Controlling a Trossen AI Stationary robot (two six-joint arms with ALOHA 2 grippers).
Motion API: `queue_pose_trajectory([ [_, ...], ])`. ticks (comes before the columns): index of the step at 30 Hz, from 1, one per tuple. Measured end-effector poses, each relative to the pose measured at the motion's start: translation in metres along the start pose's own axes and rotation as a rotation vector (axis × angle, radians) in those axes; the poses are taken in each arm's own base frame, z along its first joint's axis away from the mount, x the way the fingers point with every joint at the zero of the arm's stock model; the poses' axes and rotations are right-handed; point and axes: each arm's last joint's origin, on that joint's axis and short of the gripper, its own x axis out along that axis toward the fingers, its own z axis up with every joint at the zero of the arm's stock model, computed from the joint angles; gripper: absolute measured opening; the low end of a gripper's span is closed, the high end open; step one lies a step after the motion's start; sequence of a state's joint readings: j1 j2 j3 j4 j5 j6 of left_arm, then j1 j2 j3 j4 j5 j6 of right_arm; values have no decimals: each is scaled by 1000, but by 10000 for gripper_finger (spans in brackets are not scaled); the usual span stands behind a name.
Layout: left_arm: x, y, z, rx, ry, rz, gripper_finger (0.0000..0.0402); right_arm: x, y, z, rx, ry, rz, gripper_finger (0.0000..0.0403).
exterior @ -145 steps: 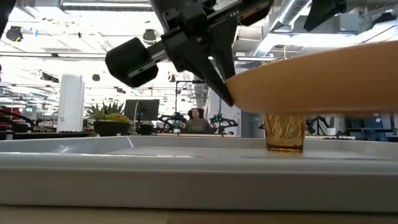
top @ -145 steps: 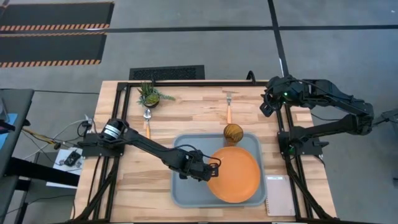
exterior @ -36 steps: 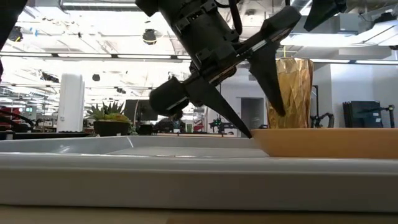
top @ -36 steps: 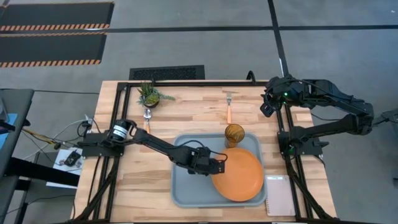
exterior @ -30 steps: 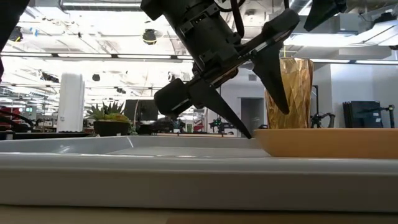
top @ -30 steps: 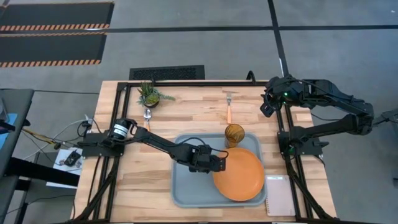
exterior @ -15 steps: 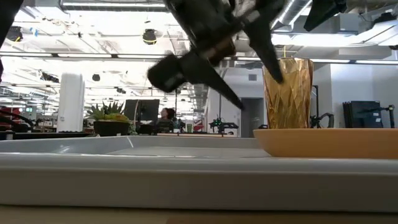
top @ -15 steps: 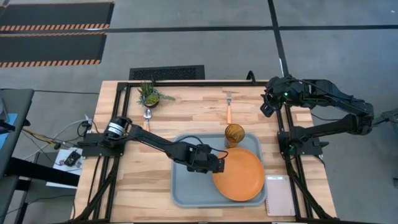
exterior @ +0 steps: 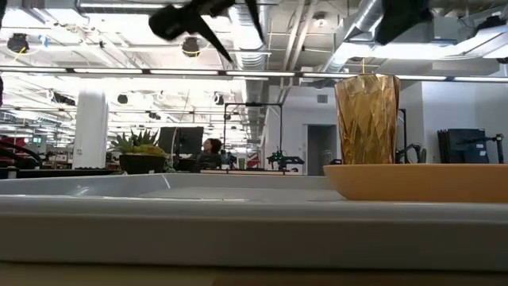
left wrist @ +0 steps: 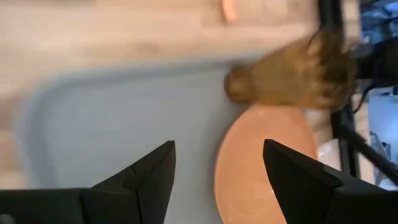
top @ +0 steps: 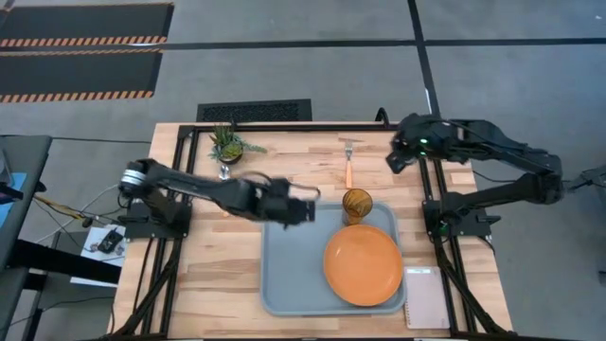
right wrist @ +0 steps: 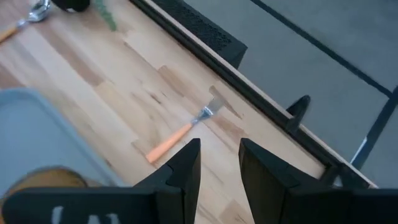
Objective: Pick and place plate/cup/fork/spoon on tray
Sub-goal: Put the orange fork on the gray tray to the left of the orange plate
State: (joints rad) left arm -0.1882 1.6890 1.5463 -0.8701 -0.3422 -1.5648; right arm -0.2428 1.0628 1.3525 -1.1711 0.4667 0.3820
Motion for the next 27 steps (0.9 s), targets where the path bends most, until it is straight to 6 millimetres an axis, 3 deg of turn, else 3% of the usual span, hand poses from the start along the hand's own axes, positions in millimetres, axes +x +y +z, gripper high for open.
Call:
queue_pose_trajectory([
  [4, -41, 14, 36, 59, -44, -6, 229, 34, 17, 13, 9, 64, 18, 134],
  [7, -72, 30, 61, 69, -99, -6, 229, 71, 27, 19, 12, 147, -36, 142],
  [13, -124, 61, 89, 141, -200, -6, 229, 151, 30, 25, 112, 311, -59, 194],
  [16, -144, 78, 98, 178, -241, 11, 229, 183, 26, 28, 215, 369, 38, 222],
  [20, -163, 95, 106, 212, -261, 21, 233, 218, 16, 22, 302, 451, -8, 243],
  [27, -183, 116, 114, 247, -327, 57, 243, 261, 19, 5, 308, 562, -47, 245],
])
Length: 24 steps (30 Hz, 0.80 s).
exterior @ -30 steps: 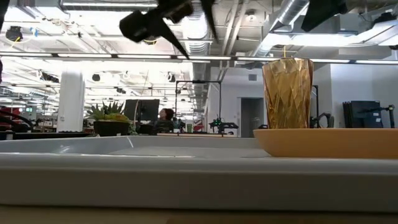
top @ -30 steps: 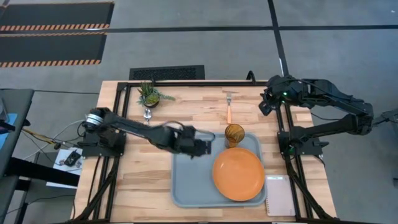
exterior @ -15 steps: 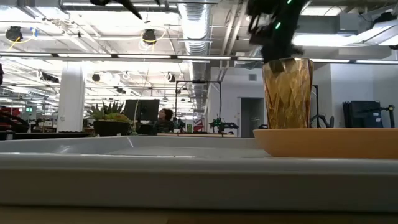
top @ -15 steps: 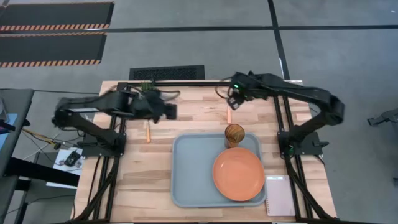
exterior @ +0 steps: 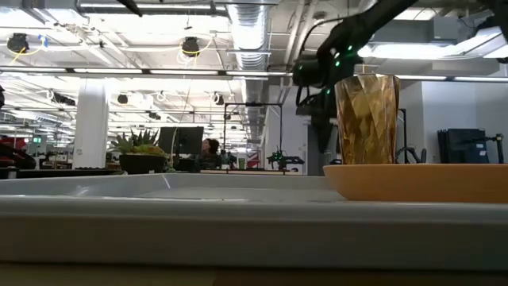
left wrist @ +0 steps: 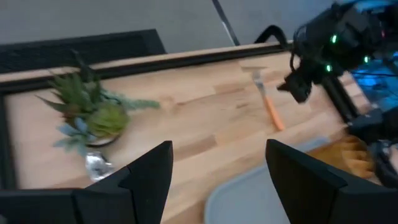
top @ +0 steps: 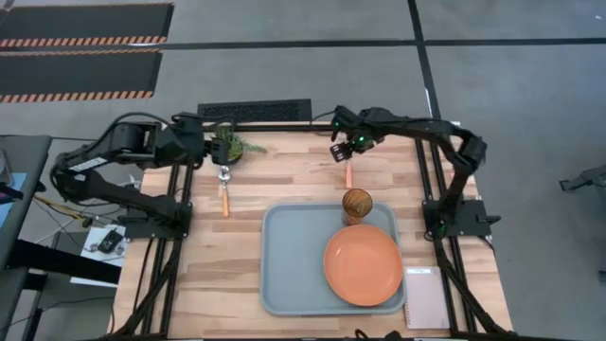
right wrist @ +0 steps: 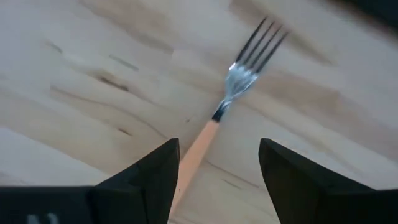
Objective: Pick and place plate/cup/fork/spoon on tray
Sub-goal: Put the orange fork on the gray tray to the left of the orange plate
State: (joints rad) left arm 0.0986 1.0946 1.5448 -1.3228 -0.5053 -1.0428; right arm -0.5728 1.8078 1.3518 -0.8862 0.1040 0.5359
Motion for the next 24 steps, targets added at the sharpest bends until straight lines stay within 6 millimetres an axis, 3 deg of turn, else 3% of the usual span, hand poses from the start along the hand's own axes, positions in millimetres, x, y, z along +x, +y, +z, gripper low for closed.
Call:
queue_pose_trajectory([
  [10, 9, 24, -15, -16, 17, 43, 243, 55, 22, -5, -30, 113, 13, 244],
  [19, 18, 32, -25, -71, 15, 34, 242, 47, 8, 5, -9, 70, 13, 244],
  [24, 23, 29, -28, -68, 15, 18, 242, 68, -4, -9, 23, 136, 51, 244],
])
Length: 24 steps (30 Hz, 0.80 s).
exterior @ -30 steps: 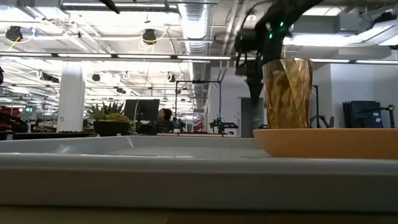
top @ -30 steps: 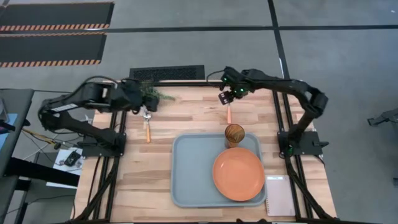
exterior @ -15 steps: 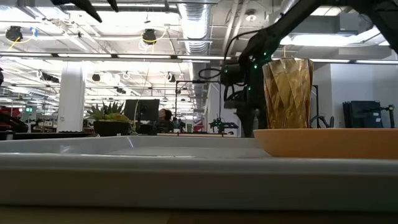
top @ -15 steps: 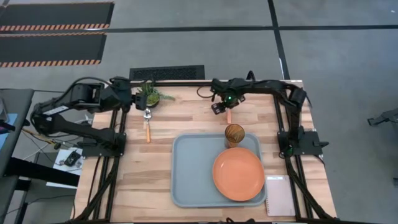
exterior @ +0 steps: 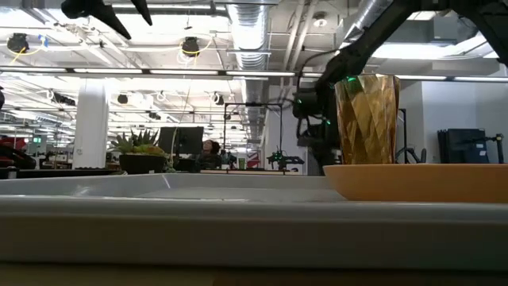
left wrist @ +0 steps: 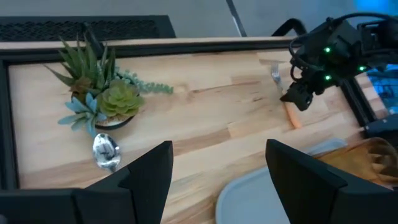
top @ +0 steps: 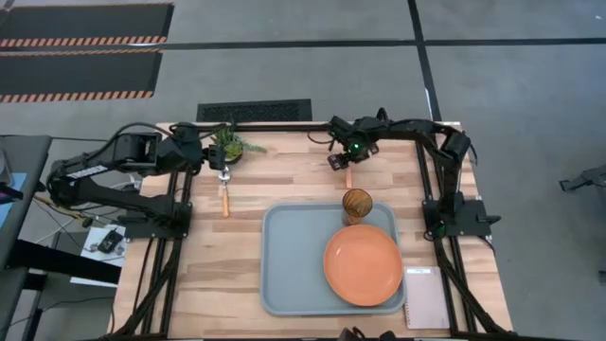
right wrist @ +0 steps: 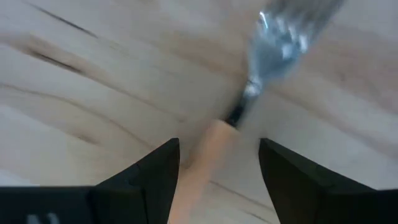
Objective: Pick and place plate/cup/fork/spoon on tray
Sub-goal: Put the orange fork on the gray tray to the left of the orange plate
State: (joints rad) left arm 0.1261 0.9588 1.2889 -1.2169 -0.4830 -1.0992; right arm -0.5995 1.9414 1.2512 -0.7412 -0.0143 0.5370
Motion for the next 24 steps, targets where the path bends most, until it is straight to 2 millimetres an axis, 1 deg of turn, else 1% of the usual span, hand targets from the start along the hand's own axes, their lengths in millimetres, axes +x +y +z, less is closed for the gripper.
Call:
queue_pose_trajectory([
  [4, 1, 0, -1, 0, 4, -2, 242, 9, -3, -6, 10, -13, 26, 243],
  [7, 1, 0, -1, -2, 3, -2, 242, 10, -1, -7, 11, -11, 24, 227],
  [10, 1, 0, -1, -5, -2, 1, 242, 11, 1, -9, 30, -24, 3, 186],
  [16, 2, -1, -1, -2, -2, 5, 242, 11, 0, -9, 35, -20, -3, 66],
  [18, 3, -1, -1, 0, -4, 8, 242, 11, 0, -9, 34, -17, 0, 35],
  [19, 3, -1, -1, 0, -12, 13, 242, 11, 0, -9, 34, -16, 2, 25],
  [24, 3, -3, 1, -11, -47, 8, 242, 9, 2, -8, 34, -9, 11, 24],
])
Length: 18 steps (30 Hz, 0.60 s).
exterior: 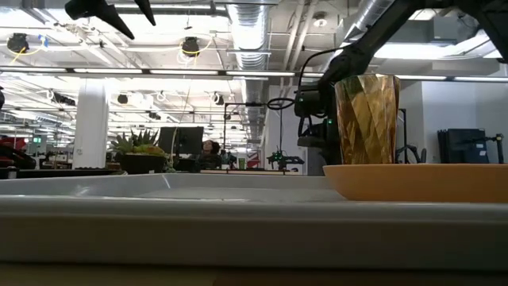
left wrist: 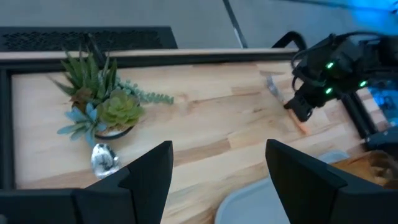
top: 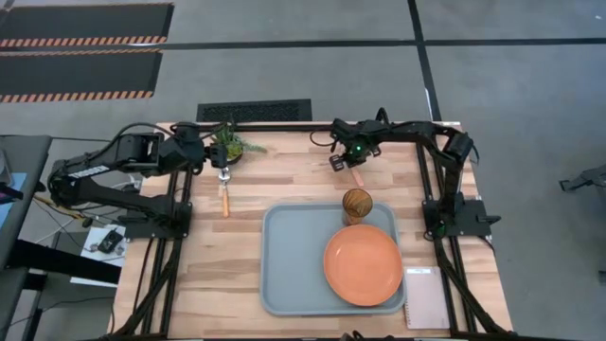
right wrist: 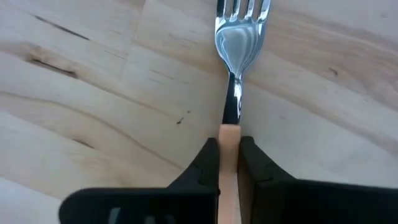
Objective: Pick and place plate/cup/fork/spoon on tray
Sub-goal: Put the orange fork on the gray tray to the left of the orange plate
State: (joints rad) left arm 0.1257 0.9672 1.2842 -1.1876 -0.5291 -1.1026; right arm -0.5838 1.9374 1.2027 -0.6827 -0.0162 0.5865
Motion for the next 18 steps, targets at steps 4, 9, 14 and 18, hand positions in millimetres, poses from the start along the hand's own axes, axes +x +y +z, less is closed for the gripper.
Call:
queue_pose_trajectory([
  [4, 0, -3, 2, -5, -22, -19, 242, -14, 2, 2, -3, -17, 26, 24],
  [9, 6, -7, 1, -36, -77, -46, 242, -62, 5, 9, 9, -141, 134, 24],
  [14, 29, -14, -8, -98, -91, -145, 242, -109, 1, 3, 20, -265, 196, 25],
  [18, 64, -21, -17, -178, -79, -239, 242, -143, 2, -10, -5, -356, 260, 25],
])
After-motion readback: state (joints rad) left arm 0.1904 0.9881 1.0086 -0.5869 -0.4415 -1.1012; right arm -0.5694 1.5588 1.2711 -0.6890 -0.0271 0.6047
